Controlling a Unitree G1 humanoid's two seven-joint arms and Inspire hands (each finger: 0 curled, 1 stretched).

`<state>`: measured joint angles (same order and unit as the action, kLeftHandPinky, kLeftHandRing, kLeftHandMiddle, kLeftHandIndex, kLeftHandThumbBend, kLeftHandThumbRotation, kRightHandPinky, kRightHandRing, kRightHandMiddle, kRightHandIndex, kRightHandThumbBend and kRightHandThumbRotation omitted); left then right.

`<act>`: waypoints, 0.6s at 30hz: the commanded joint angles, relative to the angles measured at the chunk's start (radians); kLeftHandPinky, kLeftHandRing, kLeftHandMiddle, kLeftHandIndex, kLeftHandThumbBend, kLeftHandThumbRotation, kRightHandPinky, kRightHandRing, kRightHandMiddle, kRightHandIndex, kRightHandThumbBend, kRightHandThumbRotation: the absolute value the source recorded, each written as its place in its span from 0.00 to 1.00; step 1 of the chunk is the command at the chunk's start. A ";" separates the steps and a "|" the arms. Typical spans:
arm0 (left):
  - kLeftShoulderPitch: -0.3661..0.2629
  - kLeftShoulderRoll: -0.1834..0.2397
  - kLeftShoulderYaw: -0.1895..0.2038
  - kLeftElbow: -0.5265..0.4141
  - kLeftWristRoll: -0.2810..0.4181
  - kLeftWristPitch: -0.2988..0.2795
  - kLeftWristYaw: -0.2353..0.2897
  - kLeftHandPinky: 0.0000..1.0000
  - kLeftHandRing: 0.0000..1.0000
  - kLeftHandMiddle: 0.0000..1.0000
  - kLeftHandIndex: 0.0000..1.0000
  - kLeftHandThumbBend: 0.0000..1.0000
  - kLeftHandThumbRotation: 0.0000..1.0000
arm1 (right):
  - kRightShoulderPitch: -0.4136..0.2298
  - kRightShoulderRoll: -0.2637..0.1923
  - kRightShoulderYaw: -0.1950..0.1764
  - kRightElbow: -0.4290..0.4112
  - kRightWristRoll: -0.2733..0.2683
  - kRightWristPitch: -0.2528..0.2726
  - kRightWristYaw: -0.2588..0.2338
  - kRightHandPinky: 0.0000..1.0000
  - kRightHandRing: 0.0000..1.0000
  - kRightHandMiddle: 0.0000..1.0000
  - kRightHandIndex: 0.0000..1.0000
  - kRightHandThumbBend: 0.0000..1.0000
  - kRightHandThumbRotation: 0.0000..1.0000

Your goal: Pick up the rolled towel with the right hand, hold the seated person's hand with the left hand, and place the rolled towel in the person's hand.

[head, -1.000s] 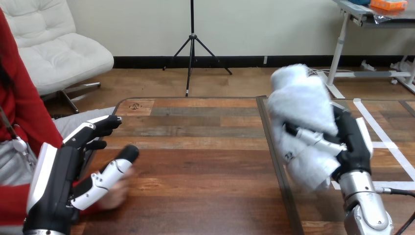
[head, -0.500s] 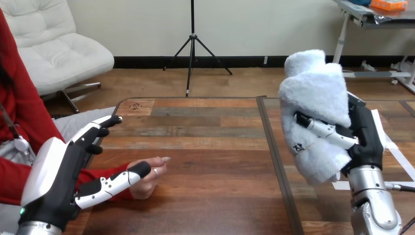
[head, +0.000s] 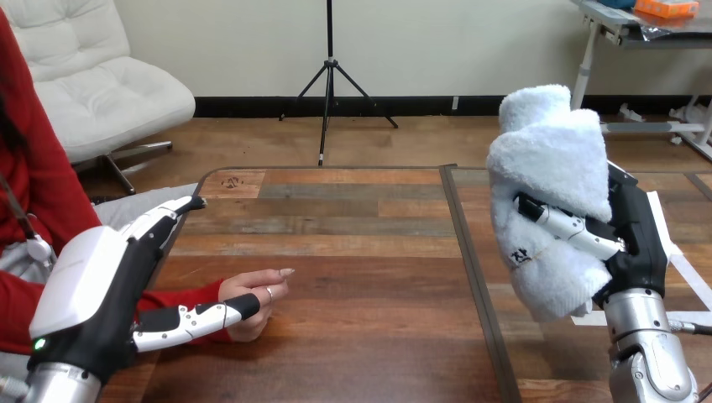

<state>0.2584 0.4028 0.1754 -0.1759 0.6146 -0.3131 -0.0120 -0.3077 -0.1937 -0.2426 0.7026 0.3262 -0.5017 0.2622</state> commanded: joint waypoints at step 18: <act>-0.099 0.114 -0.056 0.045 0.087 -0.062 0.030 0.68 0.79 0.83 0.81 1.00 0.46 | -0.043 0.017 -0.010 -0.071 0.003 0.009 -0.005 0.27 0.32 0.38 0.41 0.88 0.00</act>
<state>0.2206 0.4722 0.1388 -0.1543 0.7017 -0.3494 0.0045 -0.3033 -0.1887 -0.2440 0.7025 0.3286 -0.4938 0.2631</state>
